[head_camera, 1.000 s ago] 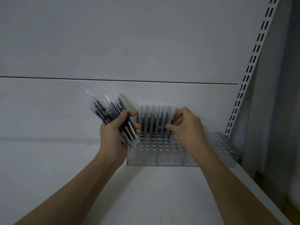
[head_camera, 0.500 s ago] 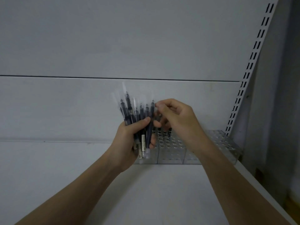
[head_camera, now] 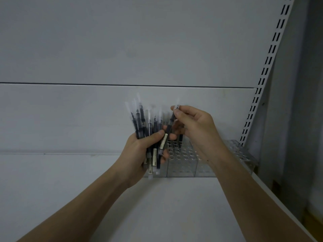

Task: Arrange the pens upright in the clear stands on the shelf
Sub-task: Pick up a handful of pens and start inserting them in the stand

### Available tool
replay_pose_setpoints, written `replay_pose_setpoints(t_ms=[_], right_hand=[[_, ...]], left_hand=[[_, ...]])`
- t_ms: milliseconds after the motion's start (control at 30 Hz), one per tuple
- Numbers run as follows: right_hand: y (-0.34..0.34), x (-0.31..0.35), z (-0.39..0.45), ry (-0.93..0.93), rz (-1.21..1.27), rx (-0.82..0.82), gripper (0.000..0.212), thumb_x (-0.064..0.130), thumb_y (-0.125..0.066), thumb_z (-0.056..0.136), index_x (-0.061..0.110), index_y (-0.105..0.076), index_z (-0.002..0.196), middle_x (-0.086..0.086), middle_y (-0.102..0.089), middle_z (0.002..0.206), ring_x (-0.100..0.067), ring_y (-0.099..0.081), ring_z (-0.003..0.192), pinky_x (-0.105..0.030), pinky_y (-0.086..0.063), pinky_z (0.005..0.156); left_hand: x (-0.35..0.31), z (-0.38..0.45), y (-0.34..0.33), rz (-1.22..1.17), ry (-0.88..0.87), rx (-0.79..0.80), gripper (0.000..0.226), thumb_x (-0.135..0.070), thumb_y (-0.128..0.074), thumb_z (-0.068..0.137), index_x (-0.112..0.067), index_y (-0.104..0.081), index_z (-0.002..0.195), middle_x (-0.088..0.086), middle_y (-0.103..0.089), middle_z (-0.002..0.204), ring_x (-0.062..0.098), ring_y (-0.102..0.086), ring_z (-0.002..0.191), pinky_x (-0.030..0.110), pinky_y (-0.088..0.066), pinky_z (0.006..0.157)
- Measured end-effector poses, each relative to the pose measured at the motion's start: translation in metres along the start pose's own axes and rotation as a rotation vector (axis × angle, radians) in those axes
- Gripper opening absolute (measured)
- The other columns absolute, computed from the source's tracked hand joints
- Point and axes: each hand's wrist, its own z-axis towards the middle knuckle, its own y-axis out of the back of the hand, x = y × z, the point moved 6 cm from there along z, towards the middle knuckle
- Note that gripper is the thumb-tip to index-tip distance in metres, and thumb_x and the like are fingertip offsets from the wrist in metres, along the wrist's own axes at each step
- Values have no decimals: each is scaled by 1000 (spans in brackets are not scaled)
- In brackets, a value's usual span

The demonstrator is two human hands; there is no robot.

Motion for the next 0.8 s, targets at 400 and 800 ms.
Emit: replay_pose_setpoints(t_ms=[400,800], right_hand=[[12,6,2,14,49,-132,25,15,-67,94,9,-63,118,1,-75,83,-13,-69,73,-29,-58,69],[52,26,4,290,-313,-444,14,13,-63,96,19,-59,108,2,-68,89,-3,-65,77,-15,-53,67]], left_hand=[[-1,0,3,68,-30,-27,24,-11,-54,97,3,-62,115,10,-74,86,18,-55,48,25,-46,44],[-4,1,9,-24,-79,-63,17,-9,-52,98,-5,-62,111,12,-72,90,22,-60,54,29,-52,50]])
